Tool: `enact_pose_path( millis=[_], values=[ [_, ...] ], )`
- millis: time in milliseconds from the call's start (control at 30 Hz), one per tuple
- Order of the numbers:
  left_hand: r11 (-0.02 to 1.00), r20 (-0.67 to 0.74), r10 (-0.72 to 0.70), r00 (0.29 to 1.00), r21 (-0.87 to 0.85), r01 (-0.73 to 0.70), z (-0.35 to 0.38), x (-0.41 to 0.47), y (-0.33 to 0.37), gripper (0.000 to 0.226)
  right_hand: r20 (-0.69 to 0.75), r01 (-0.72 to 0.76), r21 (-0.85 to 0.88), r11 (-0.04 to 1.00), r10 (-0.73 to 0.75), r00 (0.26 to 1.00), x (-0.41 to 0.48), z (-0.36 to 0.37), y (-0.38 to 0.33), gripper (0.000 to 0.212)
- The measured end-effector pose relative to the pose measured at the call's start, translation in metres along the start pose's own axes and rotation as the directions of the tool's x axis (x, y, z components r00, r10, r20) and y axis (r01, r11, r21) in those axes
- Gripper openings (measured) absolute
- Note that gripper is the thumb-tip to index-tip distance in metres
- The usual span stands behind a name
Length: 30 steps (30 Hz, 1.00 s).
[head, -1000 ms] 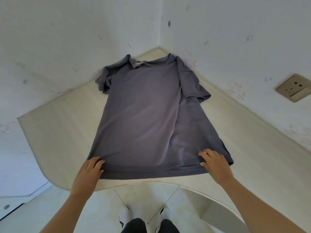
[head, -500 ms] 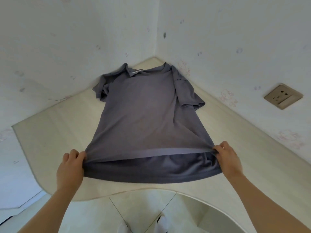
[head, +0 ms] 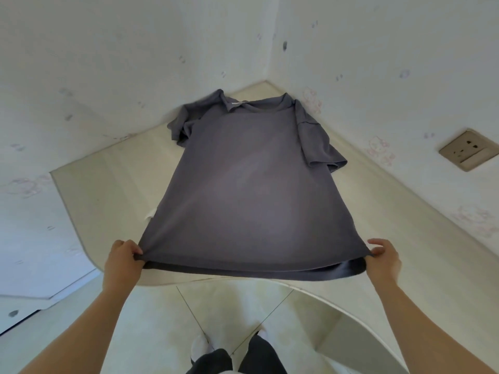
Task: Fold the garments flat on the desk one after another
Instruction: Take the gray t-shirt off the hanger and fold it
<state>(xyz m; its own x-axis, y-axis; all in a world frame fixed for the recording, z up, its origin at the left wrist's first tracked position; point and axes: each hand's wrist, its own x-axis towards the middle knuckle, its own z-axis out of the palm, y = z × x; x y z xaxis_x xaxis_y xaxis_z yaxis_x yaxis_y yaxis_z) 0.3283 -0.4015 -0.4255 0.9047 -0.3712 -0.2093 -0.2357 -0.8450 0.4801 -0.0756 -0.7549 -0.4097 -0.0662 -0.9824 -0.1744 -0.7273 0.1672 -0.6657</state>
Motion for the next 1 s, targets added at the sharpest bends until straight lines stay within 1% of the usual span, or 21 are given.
enact_pose_path(
  millis=[67, 100, 133, 200, 267, 300, 367, 433, 467, 500, 567, 633, 667, 733, 767, 867, 900, 967, 1000],
  values=[
    [1.000, -0.005, 0.002, 1.000, 0.020, -0.002, -0.005, 0.002, -0.001, 0.014, -0.013, 0.018, -0.147, 0.989, -0.020, 1.000, 0.004, -0.004, 0.007, 0.035],
    [1.000, -0.012, -0.015, 1.000, 0.005, 0.015, -0.007, 0.003, -0.002, 0.016, -0.032, 0.014, -0.188, 0.982, -0.020, 0.999, 0.006, -0.007, 0.011, 0.035],
    [0.999, -0.025, -0.048, 0.999, -0.019, 0.047, -0.010, 0.002, -0.002, 0.018, -0.052, -0.010, -0.175, 0.984, 0.001, 0.999, 0.009, -0.009, 0.014, 0.033],
    [0.991, -0.057, -0.108, 0.992, -0.087, 0.103, -0.013, 0.000, -0.001, 0.024, -0.102, -0.079, -0.071, 0.994, 0.071, 0.992, 0.007, -0.012, 0.013, 0.031],
    [0.978, -0.083, -0.159, 0.984, -0.152, 0.145, -0.010, -0.004, -0.003, 0.029, -0.134, -0.073, -0.008, 0.997, 0.071, 0.988, 0.001, -0.014, 0.012, 0.035],
    [0.976, -0.069, -0.175, 0.982, -0.145, 0.164, -0.007, -0.004, -0.006, 0.030, -0.106, -0.043, -0.014, 0.999, 0.041, 0.994, -0.001, -0.015, 0.014, 0.037],
    [0.980, 0.038, -0.190, 0.981, -0.058, 0.192, -0.002, -0.005, -0.015, 0.030, 0.068, 0.012, -0.173, 0.985, -0.001, 0.998, -0.004, -0.015, 0.024, 0.039],
    [0.973, 0.164, -0.225, 0.961, -0.011, 0.230, 0.000, -0.004, -0.026, 0.031, 0.207, -0.013, -0.284, 0.959, 0.075, 0.975, 0.002, -0.016, 0.034, 0.037],
    [0.967, 0.203, -0.242, 0.949, -0.028, 0.253, 0.000, -0.003, -0.030, 0.030, 0.231, -0.052, -0.299, 0.953, 0.125, 0.965, 0.004, -0.017, 0.036, 0.037],
    [0.954, 0.230, -0.264, 0.937, -0.083, 0.289, 0.000, -0.003, -0.031, 0.027, 0.252, -0.102, -0.290, 0.952, 0.178, 0.951, 0.006, -0.019, 0.034, 0.036],
    [0.891, 0.287, -0.313, 0.905, -0.241, 0.384, -0.005, -0.005, -0.030, 0.022, 0.311, -0.267, -0.139, 0.954, 0.298, 0.902, 0.006, -0.023, 0.030, 0.036],
    [0.821, 0.345, -0.338, 0.876, -0.348, 0.453, -0.013, -0.006, -0.028, 0.023, 0.379, -0.435, 0.000, 0.901, 0.402, 0.833, 0.002, -0.029, 0.020, 0.032],
    [0.780, 0.354, -0.355, 0.865, -0.398, 0.483, -0.018, -0.006, -0.026, 0.022, 0.395, -0.470, 0.048, 0.881, 0.415, 0.819, 0.002, -0.034, 0.015, 0.028],
    [0.694, 0.355, -0.399, 0.845, -0.485, 0.532, -0.029, -0.003, -0.021, 0.018, 0.383, -0.481, 0.132, 0.867, 0.403, 0.831, 0.011, -0.039, 0.007, 0.019],
    [0.670, 0.345, -0.412, 0.843, -0.512, 0.537, -0.034, 0.001, -0.017, 0.017, 0.373, -0.485, 0.175, 0.857, 0.398, 0.838, 0.018, -0.041, 0.001, 0.017],
    [0.650, 0.311, -0.421, 0.852, -0.552, 0.523, -0.045, 0.026, 0.001, 0.020, 0.346, -0.429, 0.219, 0.876, 0.342, 0.874, 0.042, -0.041, -0.024, 0.015],
    [0.624, 0.299, -0.422, 0.856, -0.589, 0.514, -0.050, 0.036, 0.013, 0.019, 0.351, -0.417, 0.242, 0.876, 0.322, 0.879, 0.053, -0.041, -0.038, 0.015],
    [0.529, 0.302, -0.395, 0.867, -0.697, 0.484, -0.057, 0.059, 0.043, 0.017, 0.355, -0.406, 0.337, 0.849, 0.285, 0.891, 0.070, -0.040, -0.069, 0.015],
    [0.453, 0.316, -0.357, 0.879, -0.764, 0.459, -0.059, 0.069, 0.060, 0.019, 0.366, -0.415, 0.404, 0.815, 0.272, 0.890, 0.079, -0.038, -0.084, 0.016]
  ],
)
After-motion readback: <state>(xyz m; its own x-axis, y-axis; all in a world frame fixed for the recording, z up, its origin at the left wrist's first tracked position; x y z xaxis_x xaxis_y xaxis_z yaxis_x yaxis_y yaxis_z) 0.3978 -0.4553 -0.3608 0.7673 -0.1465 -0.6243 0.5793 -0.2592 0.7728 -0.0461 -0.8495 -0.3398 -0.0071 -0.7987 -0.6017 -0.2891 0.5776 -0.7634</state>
